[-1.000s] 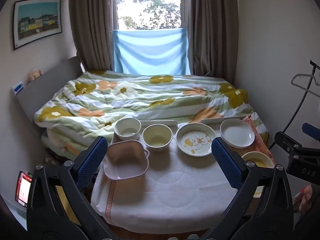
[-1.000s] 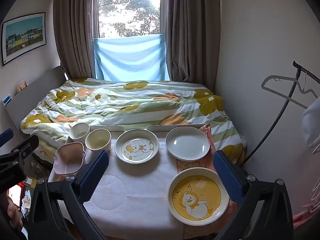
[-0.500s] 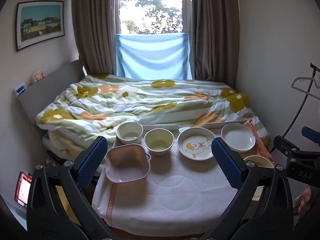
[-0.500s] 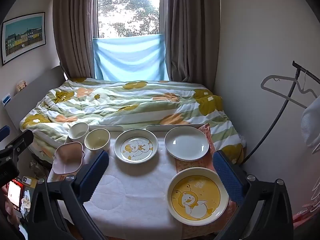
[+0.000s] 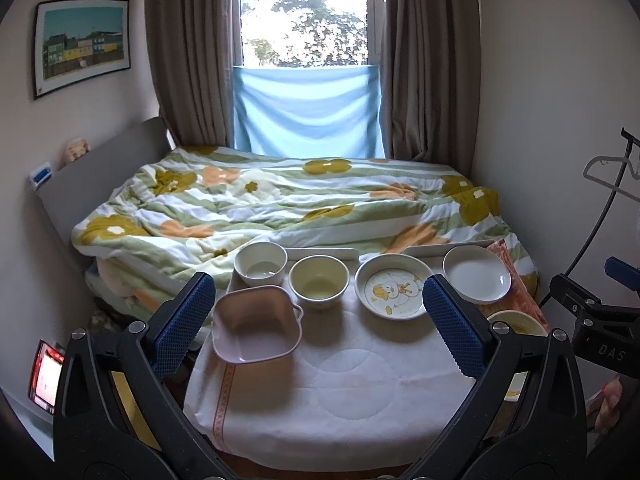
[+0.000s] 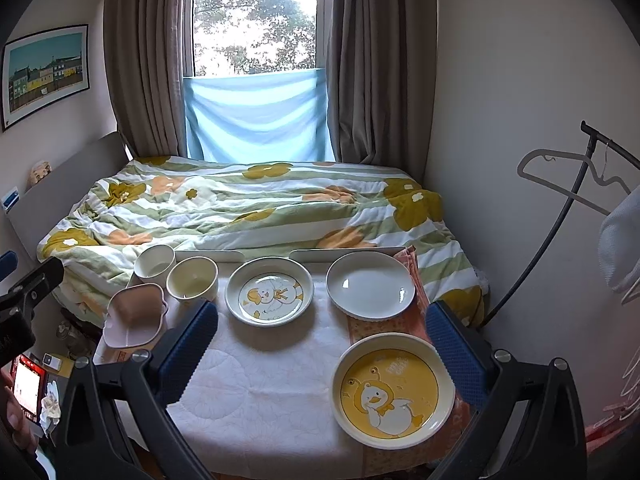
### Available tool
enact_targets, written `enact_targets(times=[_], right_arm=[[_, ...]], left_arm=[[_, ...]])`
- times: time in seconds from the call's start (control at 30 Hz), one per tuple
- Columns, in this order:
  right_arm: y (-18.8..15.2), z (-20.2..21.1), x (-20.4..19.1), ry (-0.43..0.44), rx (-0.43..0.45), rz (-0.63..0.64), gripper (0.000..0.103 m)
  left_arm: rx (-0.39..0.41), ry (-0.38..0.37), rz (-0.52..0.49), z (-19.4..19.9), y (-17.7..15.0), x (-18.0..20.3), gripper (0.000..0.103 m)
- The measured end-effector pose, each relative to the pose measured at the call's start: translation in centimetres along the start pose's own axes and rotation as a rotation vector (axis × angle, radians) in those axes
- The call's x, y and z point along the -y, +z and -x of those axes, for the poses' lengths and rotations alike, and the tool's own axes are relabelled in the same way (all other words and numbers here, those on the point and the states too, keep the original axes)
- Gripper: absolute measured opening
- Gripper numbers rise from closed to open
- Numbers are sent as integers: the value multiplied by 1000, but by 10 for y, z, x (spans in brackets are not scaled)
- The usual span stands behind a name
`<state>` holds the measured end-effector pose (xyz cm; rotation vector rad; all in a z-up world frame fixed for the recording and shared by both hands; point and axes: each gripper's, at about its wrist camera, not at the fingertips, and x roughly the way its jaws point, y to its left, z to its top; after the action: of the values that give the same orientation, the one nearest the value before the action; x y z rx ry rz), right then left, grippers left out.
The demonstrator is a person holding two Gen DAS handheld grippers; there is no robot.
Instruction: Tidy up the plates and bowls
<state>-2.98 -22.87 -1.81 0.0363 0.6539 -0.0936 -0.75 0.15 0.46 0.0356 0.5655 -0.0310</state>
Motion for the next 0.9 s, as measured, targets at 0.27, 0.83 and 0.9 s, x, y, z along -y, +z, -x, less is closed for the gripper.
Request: enact_targets(times=[0.27,0.83,0.9], right_arm=[[0,1,0,-5,0,3,103],[-1,0,2,-8,0,5,103],[-1,0,2,-7,0,4,103]], left_arm=[[-11,-20,1,-1,-1,-1,103],[-12,-20,-3,0,-4,1,103],[-10,-21,-2,0,-4,0,103]])
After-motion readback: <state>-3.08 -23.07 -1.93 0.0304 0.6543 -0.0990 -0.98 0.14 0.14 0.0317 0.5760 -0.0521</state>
